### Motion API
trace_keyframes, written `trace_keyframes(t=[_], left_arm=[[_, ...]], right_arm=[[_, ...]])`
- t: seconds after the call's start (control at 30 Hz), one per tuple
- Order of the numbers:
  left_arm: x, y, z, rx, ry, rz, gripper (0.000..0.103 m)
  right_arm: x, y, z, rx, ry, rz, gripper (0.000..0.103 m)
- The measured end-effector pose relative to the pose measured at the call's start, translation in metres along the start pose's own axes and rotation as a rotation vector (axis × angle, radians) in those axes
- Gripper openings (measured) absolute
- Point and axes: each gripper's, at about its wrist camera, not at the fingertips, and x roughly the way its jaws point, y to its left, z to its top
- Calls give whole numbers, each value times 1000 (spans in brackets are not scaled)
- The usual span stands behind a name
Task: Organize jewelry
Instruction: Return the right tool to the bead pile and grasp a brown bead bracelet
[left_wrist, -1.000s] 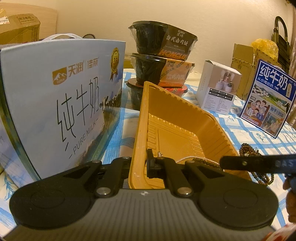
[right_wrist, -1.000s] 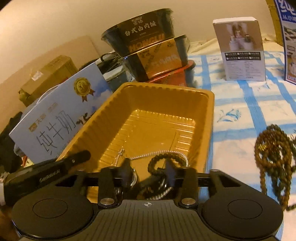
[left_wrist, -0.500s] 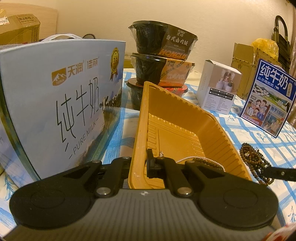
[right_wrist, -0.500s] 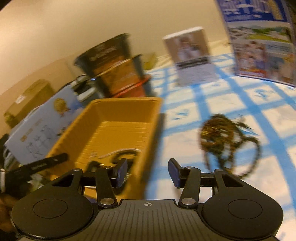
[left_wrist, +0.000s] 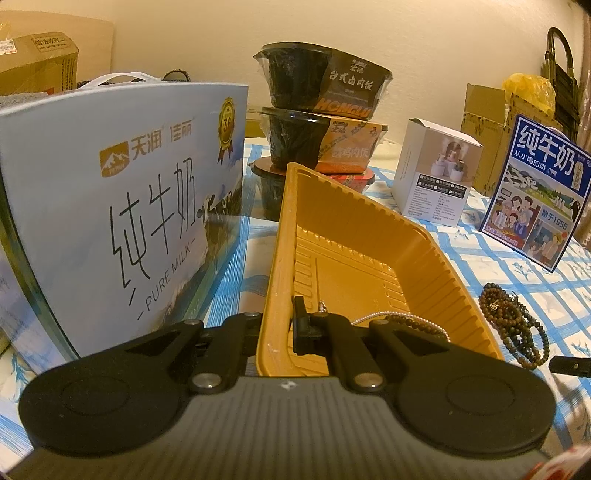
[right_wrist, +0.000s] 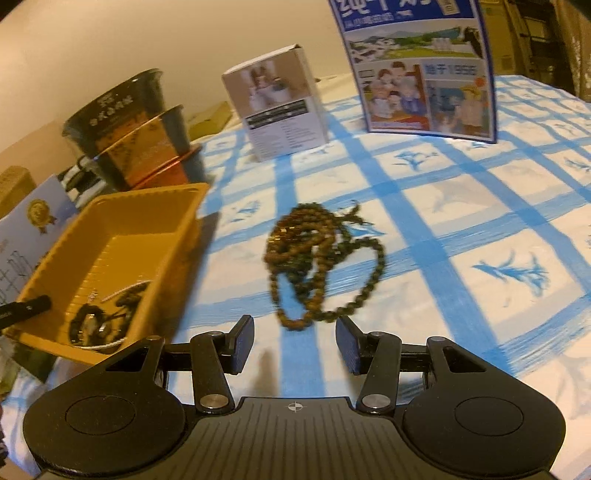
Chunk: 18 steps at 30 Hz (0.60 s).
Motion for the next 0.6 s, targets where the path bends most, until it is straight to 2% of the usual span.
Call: trace_keyframes(t=[0.6], left_arm=[[0,0,0,1,0,0,5]], right_arm=[[11,5,22,-125,-31,-32,49]])
